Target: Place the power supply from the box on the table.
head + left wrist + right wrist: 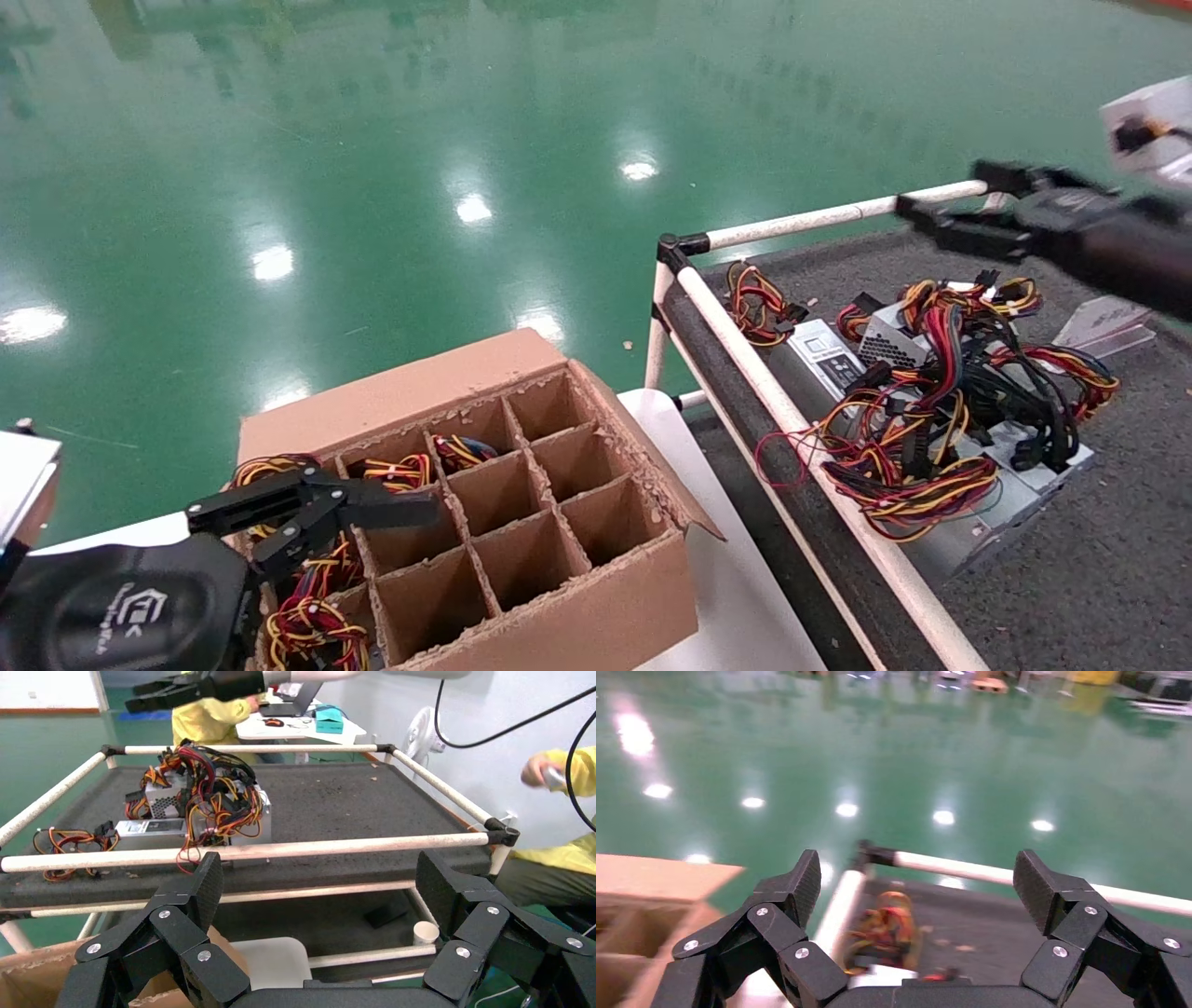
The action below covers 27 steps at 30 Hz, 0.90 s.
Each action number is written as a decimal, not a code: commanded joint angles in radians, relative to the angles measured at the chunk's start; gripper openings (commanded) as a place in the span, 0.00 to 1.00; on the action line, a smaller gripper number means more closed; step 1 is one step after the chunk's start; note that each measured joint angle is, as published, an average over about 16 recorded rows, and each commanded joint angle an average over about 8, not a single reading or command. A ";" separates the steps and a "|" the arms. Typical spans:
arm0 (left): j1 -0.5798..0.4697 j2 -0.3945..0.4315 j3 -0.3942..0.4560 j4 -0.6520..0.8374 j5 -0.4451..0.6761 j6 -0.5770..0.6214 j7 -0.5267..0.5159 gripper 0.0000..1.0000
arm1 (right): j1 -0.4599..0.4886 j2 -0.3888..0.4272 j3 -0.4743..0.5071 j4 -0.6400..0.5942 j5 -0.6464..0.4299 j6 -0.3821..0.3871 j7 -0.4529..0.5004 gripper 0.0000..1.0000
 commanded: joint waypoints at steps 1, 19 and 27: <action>0.000 0.000 0.000 0.000 0.000 0.000 0.000 1.00 | -0.029 0.007 0.031 0.042 -0.010 -0.019 0.014 1.00; 0.000 0.000 0.000 0.000 0.000 0.000 0.000 1.00 | -0.289 0.066 0.307 0.416 -0.102 -0.188 0.142 1.00; 0.000 0.000 0.001 0.000 0.000 0.000 0.000 1.00 | -0.405 0.093 0.430 0.583 -0.142 -0.264 0.199 1.00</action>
